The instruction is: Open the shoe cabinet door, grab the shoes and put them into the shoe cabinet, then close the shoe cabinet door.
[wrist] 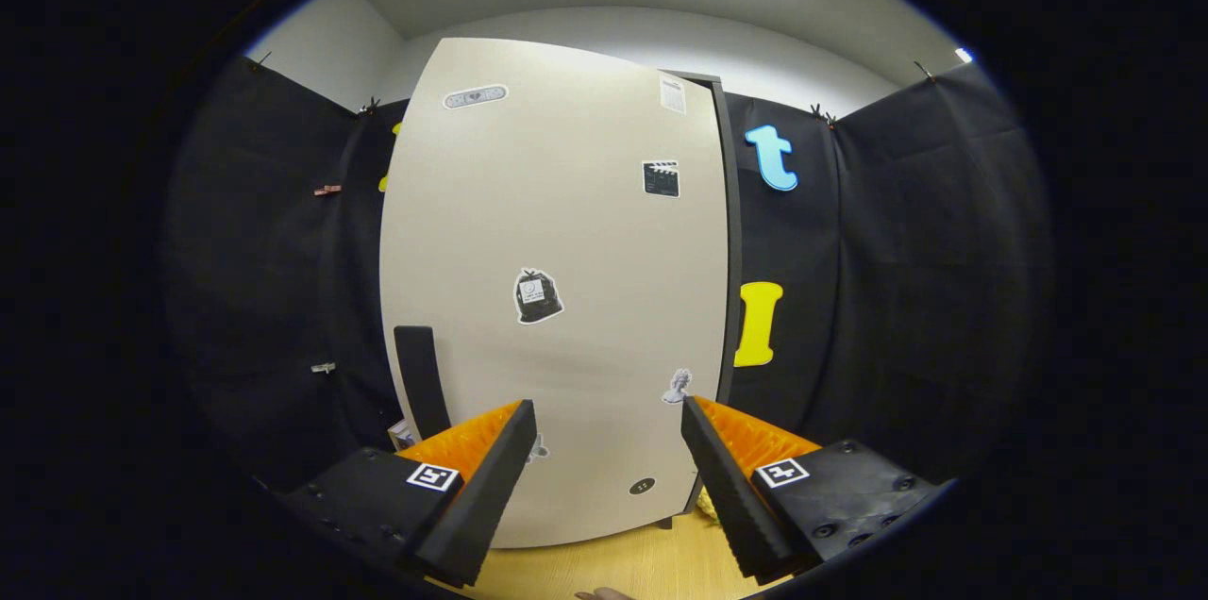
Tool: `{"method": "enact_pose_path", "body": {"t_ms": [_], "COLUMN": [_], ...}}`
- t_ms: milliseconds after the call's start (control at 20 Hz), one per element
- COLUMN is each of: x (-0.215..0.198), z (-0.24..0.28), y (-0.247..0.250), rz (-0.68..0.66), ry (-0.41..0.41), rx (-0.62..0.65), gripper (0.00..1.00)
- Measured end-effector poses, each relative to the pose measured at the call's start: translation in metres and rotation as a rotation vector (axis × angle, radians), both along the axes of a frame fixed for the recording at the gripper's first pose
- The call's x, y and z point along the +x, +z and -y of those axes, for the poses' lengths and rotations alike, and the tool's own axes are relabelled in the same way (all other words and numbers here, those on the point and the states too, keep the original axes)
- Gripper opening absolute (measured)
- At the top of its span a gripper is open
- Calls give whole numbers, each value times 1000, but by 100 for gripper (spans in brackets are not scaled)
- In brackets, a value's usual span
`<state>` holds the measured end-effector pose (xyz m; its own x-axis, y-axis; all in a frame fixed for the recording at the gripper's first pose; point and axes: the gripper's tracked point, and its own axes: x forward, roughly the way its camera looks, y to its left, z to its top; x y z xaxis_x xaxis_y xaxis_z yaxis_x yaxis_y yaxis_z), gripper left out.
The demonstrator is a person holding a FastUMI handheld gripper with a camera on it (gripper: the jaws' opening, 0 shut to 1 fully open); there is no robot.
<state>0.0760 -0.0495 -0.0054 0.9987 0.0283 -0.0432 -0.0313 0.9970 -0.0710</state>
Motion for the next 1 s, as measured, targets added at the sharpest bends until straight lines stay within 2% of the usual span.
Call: {"method": "enact_pose_path", "body": {"t_ms": [400, 1000], "x": [-12, -16], "z": [0, 6], "y": [2, -2], "rz": [6, -10], "ry": [23, 14], "rx": [10, 28], "gripper": [98, 98]}}
